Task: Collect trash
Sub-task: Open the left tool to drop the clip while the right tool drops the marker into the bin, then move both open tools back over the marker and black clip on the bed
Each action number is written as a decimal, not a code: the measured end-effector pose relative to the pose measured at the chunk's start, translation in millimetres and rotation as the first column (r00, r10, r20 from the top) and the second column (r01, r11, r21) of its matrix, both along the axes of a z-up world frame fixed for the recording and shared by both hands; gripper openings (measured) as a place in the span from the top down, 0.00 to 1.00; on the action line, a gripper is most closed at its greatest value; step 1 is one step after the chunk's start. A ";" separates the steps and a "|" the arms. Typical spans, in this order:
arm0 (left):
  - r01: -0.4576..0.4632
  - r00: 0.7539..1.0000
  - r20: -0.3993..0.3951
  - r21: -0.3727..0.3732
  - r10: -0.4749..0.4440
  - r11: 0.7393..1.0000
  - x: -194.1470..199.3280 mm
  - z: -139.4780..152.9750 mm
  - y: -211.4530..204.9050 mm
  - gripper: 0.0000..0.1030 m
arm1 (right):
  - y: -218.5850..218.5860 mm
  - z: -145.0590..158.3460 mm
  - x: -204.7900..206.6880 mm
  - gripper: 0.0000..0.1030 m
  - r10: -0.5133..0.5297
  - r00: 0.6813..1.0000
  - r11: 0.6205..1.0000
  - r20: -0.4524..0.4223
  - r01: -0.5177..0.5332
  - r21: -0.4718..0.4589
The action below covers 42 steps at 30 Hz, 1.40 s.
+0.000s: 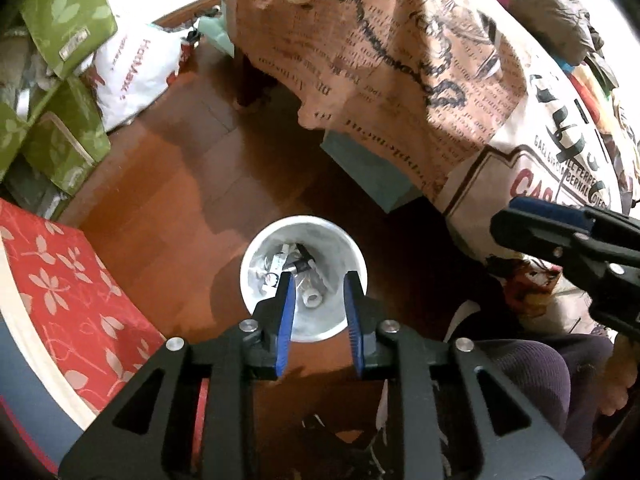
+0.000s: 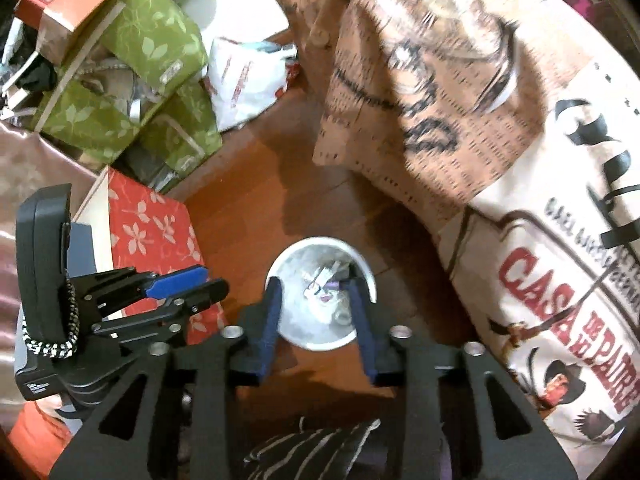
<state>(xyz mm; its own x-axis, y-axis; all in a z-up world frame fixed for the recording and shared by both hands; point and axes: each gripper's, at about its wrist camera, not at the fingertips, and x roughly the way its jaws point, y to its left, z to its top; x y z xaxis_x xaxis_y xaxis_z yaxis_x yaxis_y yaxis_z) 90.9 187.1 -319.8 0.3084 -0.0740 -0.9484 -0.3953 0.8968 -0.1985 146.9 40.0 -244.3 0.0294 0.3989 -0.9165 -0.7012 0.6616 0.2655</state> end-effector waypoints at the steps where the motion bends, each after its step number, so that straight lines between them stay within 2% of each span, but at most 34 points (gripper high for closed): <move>1: 0.001 1.000 0.006 0.009 -0.001 1.000 1.2 3.4 -0.9 0.73 | -2.5 4.3 1.2 0.62 -0.003 1.000 1.000 0.014 0.003 0.007; 2: -0.001 1.000 0.013 0.027 0.000 1.000 3.3 9.5 -3.3 0.69 | -5.5 8.4 3.1 0.62 -0.008 1.000 1.000 0.024 0.007 0.015; 3: -0.004 1.000 0.016 0.044 0.003 0.999 4.8 13.8 -4.9 0.59 | -8.4 12.4 5.0 0.62 -0.014 0.999 1.000 0.034 0.013 0.023; 4: -0.008 1.000 0.026 0.066 0.007 0.998 6.6 19.9 -7.0 0.54 | -11.9 16.7 7.4 0.62 -0.022 0.999 0.999 0.043 0.020 0.032; 6: -0.006 0.998 0.056 0.105 0.000 0.994 11.2 32.9 -12.8 0.52 | -20.2 25.8 12.4 0.62 -0.038 0.997 0.998 0.066 0.035 0.049; 14: 0.052 0.988 0.134 0.146 -0.072 0.988 41.2 75.3 -47.1 0.51 | -70.8 63.6 42.4 0.61 -0.134 0.976 0.987 0.172 0.117 0.106; 17: 0.077 0.979 0.174 0.157 -0.104 0.985 56.6 91.8 -62.5 0.51 | -94.9 76.0 53.3 0.54 -0.182 0.961 0.980 0.210 0.159 0.123; 19: 0.096 0.972 0.195 0.169 -0.128 0.981 66.7 101.5 -72.7 0.51 | -103.0 79.7 56.3 0.43 -0.199 0.955 0.976 0.222 0.173 0.130; 21: 0.118 0.964 0.216 0.183 -0.157 0.976 80.7 111.6 -83.3 0.50 | -129.7 89.4 67.6 0.39 -0.255 0.932 0.963 0.256 0.222 0.150; 29: 0.189 0.919 0.308 0.199 -0.244 0.962 138.6 145.1 -132.1 0.47 | -184.4 100.4 96.3 0.38 -0.354 0.876 0.935 0.328 0.322 0.147; 31: 0.212 0.907 0.322 0.207 -0.271 0.955 152.4 150.1 -145.5 0.47 | -192.2 100.8 100.6 0.38 -0.366 0.867 0.931 0.337 0.336 0.146; 35: 0.251 0.885 0.346 0.210 -0.312 0.945 179.9 154.1 -175.3 0.46 | -230.2 99.9 124.5 0.38 -0.412 0.830 0.911 0.377 0.391 0.134; 42: 0.304 0.865 0.361 0.176 -0.349 0.936 228.8 143.2 -221.1 0.45 | -283.1 83.8 162.0 0.38 -0.473 0.785 0.874 0.400 0.476 0.099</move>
<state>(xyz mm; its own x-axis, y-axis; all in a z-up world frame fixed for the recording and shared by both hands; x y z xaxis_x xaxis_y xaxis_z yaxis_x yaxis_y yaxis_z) 319.7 -34.1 -176.7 0.6227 -0.1366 -0.7704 0.0103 0.9860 -0.1665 308.9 -243.1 -160.5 0.5761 0.2320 -0.7837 -0.3413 0.9396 0.0272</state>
